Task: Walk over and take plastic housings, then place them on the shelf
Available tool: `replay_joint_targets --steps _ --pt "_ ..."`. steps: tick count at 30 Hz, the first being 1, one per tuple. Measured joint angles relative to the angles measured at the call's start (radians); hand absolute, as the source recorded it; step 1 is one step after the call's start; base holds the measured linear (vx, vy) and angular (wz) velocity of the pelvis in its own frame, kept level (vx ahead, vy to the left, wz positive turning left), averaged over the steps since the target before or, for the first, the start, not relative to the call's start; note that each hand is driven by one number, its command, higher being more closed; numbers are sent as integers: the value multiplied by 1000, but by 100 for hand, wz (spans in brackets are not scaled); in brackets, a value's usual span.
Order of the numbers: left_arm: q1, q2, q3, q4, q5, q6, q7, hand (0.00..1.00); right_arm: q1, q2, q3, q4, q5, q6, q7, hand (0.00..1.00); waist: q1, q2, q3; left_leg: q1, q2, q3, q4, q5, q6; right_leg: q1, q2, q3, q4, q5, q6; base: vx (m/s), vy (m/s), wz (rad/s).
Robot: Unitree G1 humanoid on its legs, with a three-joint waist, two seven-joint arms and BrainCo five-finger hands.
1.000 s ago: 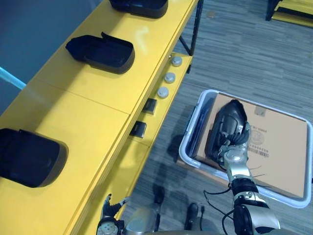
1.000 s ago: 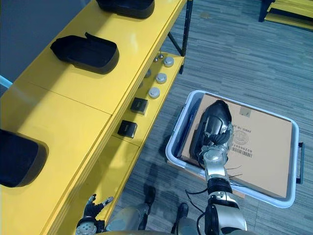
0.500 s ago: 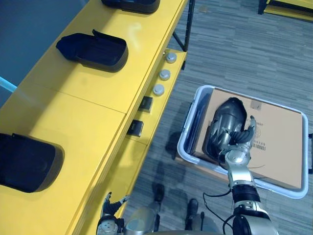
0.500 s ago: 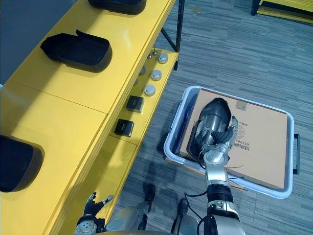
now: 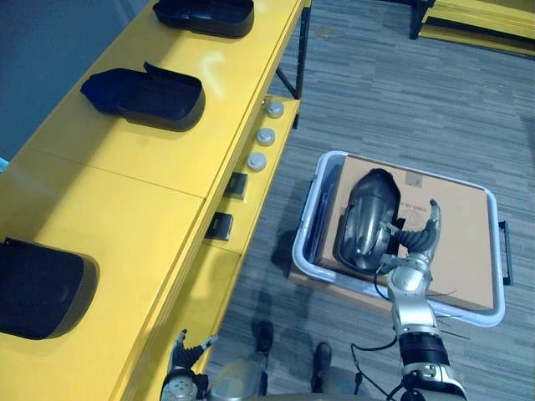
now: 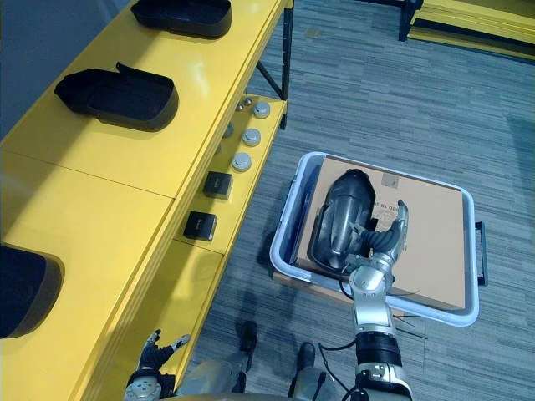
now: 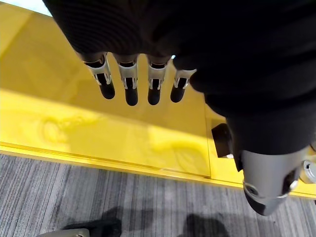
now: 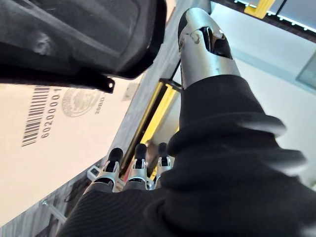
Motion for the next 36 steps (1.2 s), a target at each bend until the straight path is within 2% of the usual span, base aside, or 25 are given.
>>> replay_joint_targets --steps 2,9,12,13,16,23,36 --pt "0 1 0 4 -2 -1 0 0 -47 -20 0 105 5 13 0 0 0 1 0 -19 -1 4 0 6 8 -18 1 2 -8 11 0 -10 -6 -8" --pt "-1 -4 -2 9 -5 -5 3 0 -204 -74 -41 297 26 37 -2 0 5 17 10 -48 -14 -26 0 21 16 -31 -3 -29 -11 18 2 -4 -5 15" --pt "-5 -14 -4 9 -11 -11 5 0 -294 -87 -72 376 28 42 -18 0 5 42 40 -54 -17 -42 0 30 12 -32 -7 -44 -6 18 2 -48 -2 17" --pt "-5 -18 -3 11 -15 -14 6 0 -316 -96 -77 397 27 41 -29 100 5 46 53 -60 -17 -47 0 32 9 -37 -6 -48 -3 18 2 -72 -10 12" --pt "-10 -15 -3 13 -25 -14 6 0 -367 -126 -79 434 31 39 -32 100 7 46 76 -67 -14 -52 -3 36 12 -43 -1 -51 -1 18 1 -58 -17 6" --pt "-34 -3 -26 33 -43 -15 6 0 -404 -179 -77 473 65 33 -21 100 4 41 86 -79 -10 -47 -4 36 12 -58 3 -49 -3 18 -1 -3 -20 -3" --pt "-63 0 -25 30 -43 -13 5 0 -388 -144 -58 437 113 34 23 100 -6 34 89 -41 0 -27 -9 36 12 -22 10 -36 -8 15 -6 -8 -23 -3"
